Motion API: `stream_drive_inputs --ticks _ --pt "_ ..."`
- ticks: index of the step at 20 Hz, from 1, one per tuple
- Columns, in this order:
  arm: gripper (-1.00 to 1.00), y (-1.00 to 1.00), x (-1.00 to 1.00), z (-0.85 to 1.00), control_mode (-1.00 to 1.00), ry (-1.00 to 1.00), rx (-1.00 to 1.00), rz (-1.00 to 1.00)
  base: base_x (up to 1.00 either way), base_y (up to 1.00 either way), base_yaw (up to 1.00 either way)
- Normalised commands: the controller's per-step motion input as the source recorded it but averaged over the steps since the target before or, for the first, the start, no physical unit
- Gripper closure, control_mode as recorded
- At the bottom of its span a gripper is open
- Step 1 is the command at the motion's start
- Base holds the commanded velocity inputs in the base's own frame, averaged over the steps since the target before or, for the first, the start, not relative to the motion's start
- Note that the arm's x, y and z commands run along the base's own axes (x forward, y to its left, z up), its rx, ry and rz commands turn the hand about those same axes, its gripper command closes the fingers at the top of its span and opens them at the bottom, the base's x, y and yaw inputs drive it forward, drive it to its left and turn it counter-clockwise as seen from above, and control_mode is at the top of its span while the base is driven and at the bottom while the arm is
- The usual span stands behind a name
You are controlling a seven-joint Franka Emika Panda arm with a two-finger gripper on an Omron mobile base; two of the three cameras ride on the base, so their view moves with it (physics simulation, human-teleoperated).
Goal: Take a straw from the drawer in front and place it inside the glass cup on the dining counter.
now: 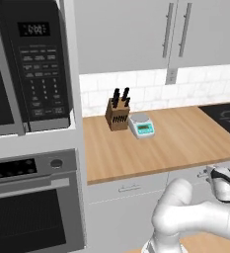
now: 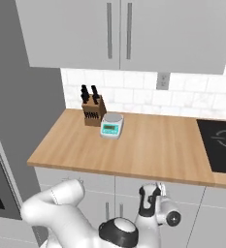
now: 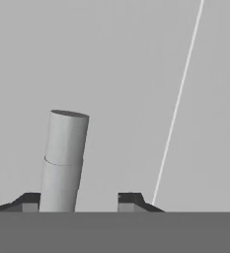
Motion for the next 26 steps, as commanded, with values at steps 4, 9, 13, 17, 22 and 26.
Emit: stream_drive_inputs --ticks 4,9,13,17,22,26 --pt "1.00 -0.16 -0.01 -0.97 -1.00 0.37 0.01 -0.05 0.00 0.00 0.00" --pt "1.00 -0.08 -0.03 -1.00 -1.00 0.47 0.02 -0.07 0.00 0.00 0.00" --pt "1.00 -0.24 -0.40 -0.97 -1.00 0.39 0.08 -0.03 0.00 0.00 0.00" --pt "1.00 -0.40 -0.89 -0.90 -1.00 0.26 0.11 0.00 0.00 0.00 0.00" --pt "1.00 -0.70 -1.00 -0.75 -1.00 0.14 0.13 0.00 0.00 0.00 0.00" --pt "1.00 -0.92 -1.00 -0.57 -1.00 0.14 0.06 0.02 0.00 0.00 0.00"
